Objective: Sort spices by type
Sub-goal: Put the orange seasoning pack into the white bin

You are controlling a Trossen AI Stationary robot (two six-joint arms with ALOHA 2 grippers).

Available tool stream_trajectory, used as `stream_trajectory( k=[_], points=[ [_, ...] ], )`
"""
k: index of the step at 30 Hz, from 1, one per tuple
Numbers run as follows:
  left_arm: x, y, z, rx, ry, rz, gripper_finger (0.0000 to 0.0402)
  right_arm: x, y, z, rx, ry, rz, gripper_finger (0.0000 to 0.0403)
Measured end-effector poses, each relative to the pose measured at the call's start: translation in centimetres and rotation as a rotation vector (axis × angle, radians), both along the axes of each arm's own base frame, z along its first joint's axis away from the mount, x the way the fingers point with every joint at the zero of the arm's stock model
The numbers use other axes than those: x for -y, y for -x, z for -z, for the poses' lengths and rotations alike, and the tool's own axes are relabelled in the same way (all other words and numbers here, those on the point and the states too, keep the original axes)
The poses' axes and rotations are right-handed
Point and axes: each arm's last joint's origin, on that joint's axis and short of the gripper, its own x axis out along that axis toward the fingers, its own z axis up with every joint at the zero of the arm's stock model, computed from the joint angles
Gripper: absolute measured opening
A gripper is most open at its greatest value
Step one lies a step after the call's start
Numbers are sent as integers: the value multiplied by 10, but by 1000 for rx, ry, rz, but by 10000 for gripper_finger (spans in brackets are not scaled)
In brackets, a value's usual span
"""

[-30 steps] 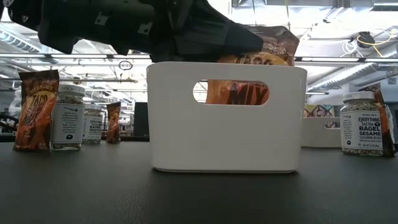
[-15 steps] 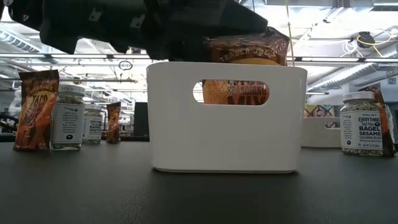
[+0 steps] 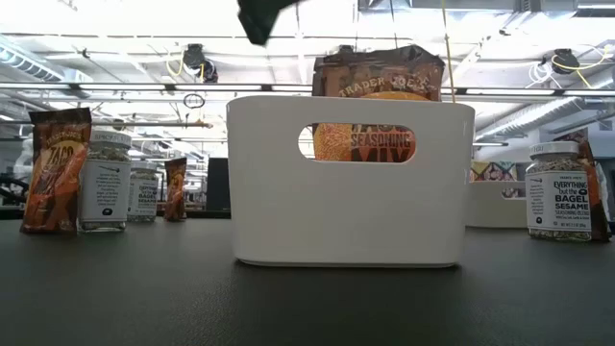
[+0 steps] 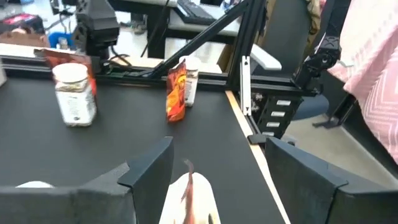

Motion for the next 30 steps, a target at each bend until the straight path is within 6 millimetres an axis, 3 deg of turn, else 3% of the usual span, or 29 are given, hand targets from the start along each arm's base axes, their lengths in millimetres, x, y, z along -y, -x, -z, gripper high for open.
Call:
stream_trajectory(
  k=[5,11,18,24,30],
  points=[
    [-16,35,-39,-93,57,-19,258,0,-1,0,11,16,9,164],
    [-33,90,-66,-355,331,-37,258,-8,-8,9,-16,49,7,164],
    [-25,140,-61,-755,506,-3,239,-24,-23,27,-79,129,-11,164],
    [-12,158,-53,-985,572,27,212,-33,-31,39,-113,165,-13,164],
    [-5,171,-48,-1072,537,6,199,-35,-33,41,-124,184,-22,164]
  ],
)
